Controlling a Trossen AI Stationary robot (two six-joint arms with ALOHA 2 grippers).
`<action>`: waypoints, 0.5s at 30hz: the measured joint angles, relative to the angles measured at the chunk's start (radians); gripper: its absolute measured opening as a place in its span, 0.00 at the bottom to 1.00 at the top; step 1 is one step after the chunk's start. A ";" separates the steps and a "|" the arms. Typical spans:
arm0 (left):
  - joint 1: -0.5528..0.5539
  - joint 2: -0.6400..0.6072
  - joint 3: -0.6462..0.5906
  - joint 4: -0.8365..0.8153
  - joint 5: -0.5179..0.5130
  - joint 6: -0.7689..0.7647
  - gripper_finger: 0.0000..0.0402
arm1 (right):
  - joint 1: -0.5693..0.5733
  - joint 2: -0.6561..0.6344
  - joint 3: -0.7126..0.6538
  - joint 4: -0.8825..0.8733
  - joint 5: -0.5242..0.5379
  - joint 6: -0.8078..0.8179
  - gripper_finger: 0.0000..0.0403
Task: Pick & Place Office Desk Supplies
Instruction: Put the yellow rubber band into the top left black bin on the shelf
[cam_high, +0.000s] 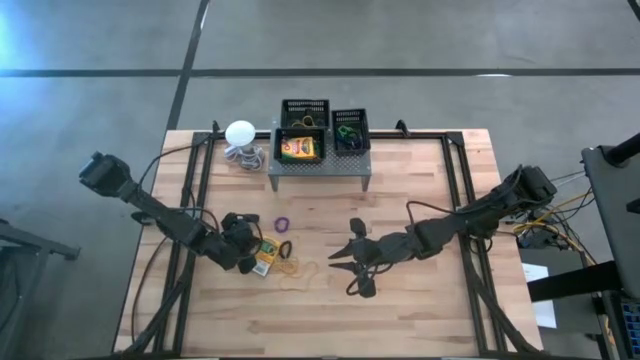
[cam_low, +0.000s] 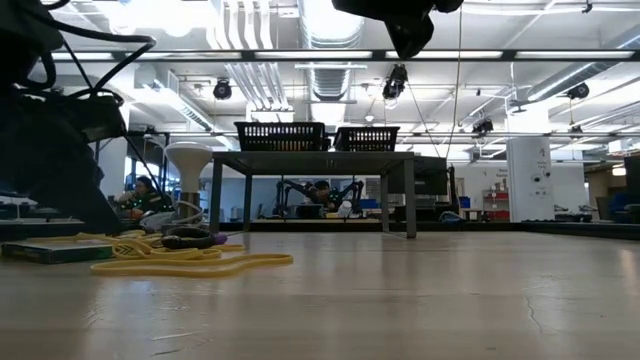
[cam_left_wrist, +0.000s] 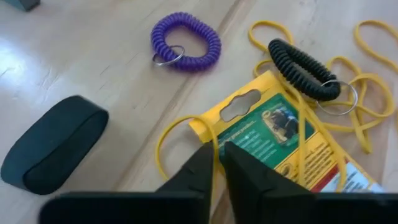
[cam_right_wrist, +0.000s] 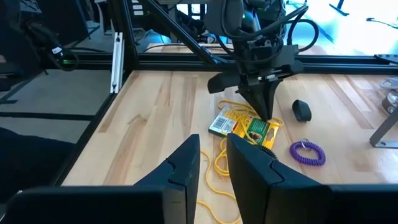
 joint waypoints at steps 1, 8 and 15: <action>0.000 0.000 -0.002 0.001 0.000 0.000 0.08 | 0.000 0.000 0.000 0.000 0.000 0.000 0.19; 0.000 0.000 0.004 -0.001 0.004 0.006 0.01 | 0.000 0.000 -0.003 0.000 0.000 0.003 0.17; 0.000 0.000 0.151 -0.185 0.001 0.044 0.00 | 0.000 0.000 -0.004 0.000 0.000 0.004 0.18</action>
